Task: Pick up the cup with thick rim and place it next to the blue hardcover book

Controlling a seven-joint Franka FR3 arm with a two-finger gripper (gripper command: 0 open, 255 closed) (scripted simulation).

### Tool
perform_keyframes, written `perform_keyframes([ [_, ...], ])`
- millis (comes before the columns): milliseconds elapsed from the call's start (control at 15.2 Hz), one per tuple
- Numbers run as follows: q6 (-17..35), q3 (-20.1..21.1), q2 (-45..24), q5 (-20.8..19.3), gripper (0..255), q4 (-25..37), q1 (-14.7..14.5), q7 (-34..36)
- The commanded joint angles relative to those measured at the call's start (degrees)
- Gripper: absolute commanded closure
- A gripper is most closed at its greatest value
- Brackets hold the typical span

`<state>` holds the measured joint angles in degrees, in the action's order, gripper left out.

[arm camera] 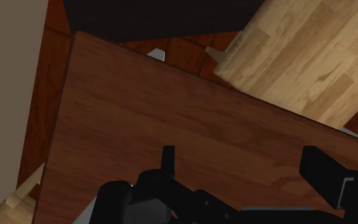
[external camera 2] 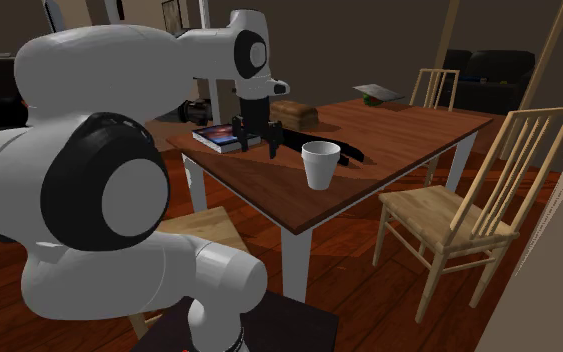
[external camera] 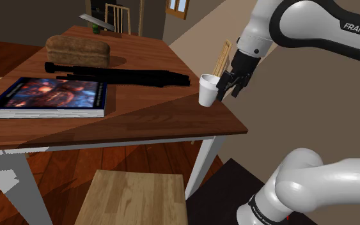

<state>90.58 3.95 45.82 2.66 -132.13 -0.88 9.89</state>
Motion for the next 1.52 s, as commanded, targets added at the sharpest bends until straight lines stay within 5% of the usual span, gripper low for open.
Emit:
perform_keyframes([
  [0,0.0,0.0,0.0,0.0,0,0.0,0.0,0.0],
  [924,7.24,-5.03,-27.57,-5.2,0,21.42,3.92,-5.65],
  [1452,13.08,-5.19,-27.4,-5.28,0,15.41,4.0,-5.61],
])
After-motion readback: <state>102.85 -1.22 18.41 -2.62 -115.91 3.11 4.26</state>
